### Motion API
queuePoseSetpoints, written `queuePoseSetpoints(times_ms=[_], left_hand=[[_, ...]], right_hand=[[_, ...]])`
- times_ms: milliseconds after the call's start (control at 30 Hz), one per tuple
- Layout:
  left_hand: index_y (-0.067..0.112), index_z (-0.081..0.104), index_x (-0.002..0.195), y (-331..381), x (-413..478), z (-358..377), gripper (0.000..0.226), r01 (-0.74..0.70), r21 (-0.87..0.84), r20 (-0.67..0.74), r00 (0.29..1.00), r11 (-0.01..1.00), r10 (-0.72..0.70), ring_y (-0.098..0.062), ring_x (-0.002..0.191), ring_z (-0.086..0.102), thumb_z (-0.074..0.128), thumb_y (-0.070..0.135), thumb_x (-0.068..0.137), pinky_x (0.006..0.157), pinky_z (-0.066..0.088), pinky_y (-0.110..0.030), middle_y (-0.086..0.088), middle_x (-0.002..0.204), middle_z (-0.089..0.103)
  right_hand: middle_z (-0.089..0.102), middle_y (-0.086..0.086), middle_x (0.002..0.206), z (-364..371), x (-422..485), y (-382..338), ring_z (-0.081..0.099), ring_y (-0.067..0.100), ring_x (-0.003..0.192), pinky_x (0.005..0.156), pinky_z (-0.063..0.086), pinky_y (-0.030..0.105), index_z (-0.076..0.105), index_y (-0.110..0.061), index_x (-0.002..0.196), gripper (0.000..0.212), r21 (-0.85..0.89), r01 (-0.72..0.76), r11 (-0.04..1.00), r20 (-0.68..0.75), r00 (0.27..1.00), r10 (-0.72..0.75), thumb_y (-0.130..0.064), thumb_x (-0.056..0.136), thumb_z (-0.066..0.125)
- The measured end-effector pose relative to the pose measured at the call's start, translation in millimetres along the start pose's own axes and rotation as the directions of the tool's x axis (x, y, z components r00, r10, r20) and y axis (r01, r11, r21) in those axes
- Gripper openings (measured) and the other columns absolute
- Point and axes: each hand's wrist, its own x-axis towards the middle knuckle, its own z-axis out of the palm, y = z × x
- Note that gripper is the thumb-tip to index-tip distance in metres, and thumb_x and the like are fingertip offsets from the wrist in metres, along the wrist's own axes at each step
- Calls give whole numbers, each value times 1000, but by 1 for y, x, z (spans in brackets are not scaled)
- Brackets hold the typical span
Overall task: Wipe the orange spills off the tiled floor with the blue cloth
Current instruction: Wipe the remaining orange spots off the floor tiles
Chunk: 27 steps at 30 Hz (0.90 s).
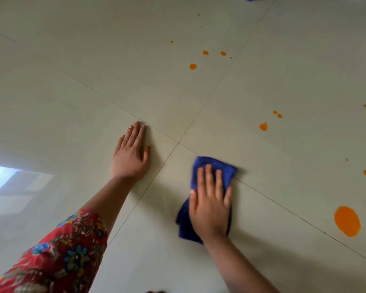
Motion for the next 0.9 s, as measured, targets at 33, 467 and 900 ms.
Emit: queuePoseSetpoints(times_ms=[33,467,900], left_hand=[[27,13,155,0,0,1,61,-4,8,5,1000,1000,4,-9,149,1,21,44,97,121,7,-33,7,162,5],[20,7,155,41,1,15,67,-64,2,65,996,998,64,-11,148,-6,12,49,95,120,-3,-29,2,162,-3],[20,7,155,64,54,26,64,-105,68,57,993,992,101,-9,148,-3,15,45,97,120,0,-29,4,162,1]], right_hand=[[24,-1,161,2,0,-9,22,25,148,114,23,52,28,-20,153,59,7,139,990,17,990,-139,-42,98,29],[22,-3,161,-5,37,59,20,21,148,117,20,50,25,-22,154,59,-41,-22,999,-15,1000,21,-42,98,25],[23,-6,161,1,91,40,20,21,149,118,18,49,27,-24,153,58,-1,58,998,-15,998,-58,-42,98,26]])
